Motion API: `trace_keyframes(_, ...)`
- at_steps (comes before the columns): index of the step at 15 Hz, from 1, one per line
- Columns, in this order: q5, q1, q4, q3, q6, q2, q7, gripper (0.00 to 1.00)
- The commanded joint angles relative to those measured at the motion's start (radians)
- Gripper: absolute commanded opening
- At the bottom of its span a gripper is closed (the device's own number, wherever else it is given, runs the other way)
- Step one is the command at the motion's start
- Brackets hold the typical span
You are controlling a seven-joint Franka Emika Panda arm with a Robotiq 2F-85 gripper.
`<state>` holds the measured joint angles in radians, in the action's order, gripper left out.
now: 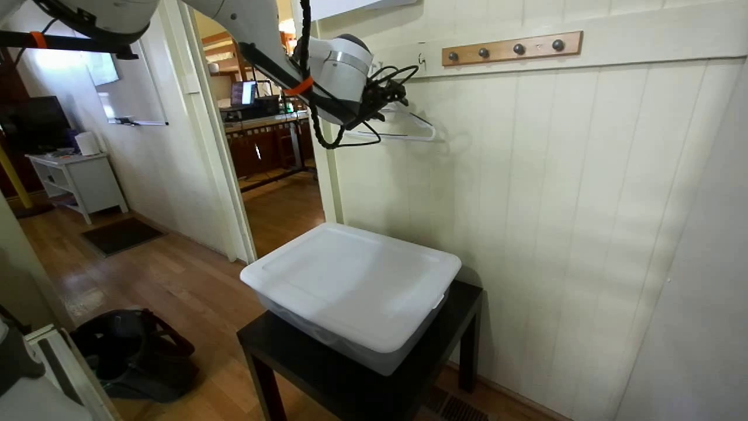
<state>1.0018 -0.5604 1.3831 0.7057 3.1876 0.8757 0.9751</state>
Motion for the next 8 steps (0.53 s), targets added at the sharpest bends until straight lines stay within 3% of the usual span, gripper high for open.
trace_keyframes(1,0.002,-0.027,-0.097,0.083,0.032,0.099,0.065,1.00)
trace_keyframes(5,-0.003,-0.040,-0.156,0.133,0.035,0.159,0.096,1.00)
trace_keyframes(6,-0.004,-0.039,-0.166,0.138,0.034,0.169,0.100,0.95)
trace_keyframes(7,-0.003,-0.037,-0.172,0.139,0.037,0.175,0.099,0.73)
trace_keyframes(8,-0.003,-0.038,-0.179,0.145,0.035,0.183,0.106,0.71)
